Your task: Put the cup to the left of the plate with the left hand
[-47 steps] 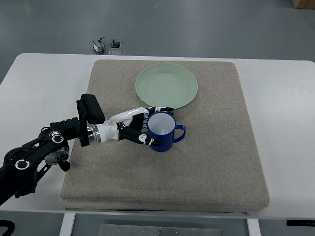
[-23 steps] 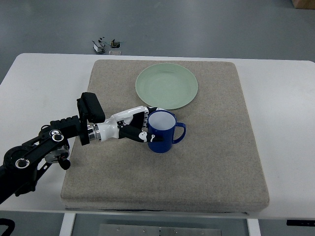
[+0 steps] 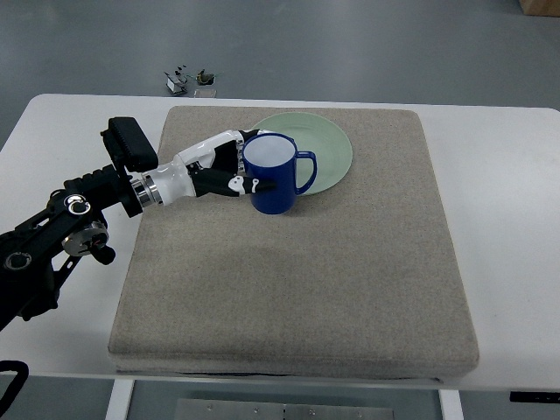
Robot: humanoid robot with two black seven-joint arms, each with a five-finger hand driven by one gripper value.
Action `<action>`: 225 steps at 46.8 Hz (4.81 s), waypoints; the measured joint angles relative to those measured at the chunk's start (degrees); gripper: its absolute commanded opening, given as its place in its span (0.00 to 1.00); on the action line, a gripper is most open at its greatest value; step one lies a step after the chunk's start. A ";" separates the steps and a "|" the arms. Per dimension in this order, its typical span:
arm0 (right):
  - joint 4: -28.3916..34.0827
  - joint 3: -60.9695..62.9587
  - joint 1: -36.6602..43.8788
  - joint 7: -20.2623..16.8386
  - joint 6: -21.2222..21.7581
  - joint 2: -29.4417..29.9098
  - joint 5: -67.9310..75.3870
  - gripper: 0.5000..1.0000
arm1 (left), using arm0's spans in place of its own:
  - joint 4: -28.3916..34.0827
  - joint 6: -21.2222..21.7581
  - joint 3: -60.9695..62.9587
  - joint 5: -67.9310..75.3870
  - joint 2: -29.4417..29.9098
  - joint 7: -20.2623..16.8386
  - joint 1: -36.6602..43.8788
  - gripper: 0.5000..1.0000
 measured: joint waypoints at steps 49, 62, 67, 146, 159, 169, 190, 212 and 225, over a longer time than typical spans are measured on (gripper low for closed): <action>0.00 0.00 0.00 -0.01 -0.04 0.00 0.00 0.87 | 21.73 5.09 -6.43 -0.04 -0.17 -3.74 -2.16 0.00; -0.02 -0.01 0.01 0.00 -0.01 0.00 0.00 0.87 | 23.10 8.14 -5.52 -0.13 -0.23 -4.90 -2.06 0.01; -0.01 -0.01 0.00 0.00 -0.01 0.00 0.00 0.87 | 23.27 8.57 -4.78 -0.13 -0.25 -5.12 -2.06 0.13; -0.02 0.00 0.01 0.00 -0.01 0.00 0.00 0.87 | 19.67 5.37 -1.65 -19.55 13.40 -4.32 -8.76 0.99; 0.00 0.02 0.01 0.00 -0.01 0.00 0.00 0.87 | 24.95 0.05 -1.80 -27.08 12.67 0.85 -11.60 0.99; -0.01 -0.01 0.00 0.00 -0.01 0.00 0.00 0.87 | 29.39 -0.01 -1.81 -42.42 12.53 14.77 -12.54 0.99; -0.01 -0.01 0.01 0.00 -0.01 0.00 0.00 0.87 | 29.22 -0.01 -1.65 -57.46 6.09 33.08 -13.40 1.00; 0.00 -0.01 0.00 -0.01 -0.01 0.00 0.00 0.87 | 29.33 0.00 -1.72 -57.43 5.93 33.09 -14.12 0.99; 0.08 0.01 0.00 -0.01 0.07 0.00 -0.17 0.87 | 29.60 0.00 -1.73 -57.49 6.02 33.09 -14.12 0.99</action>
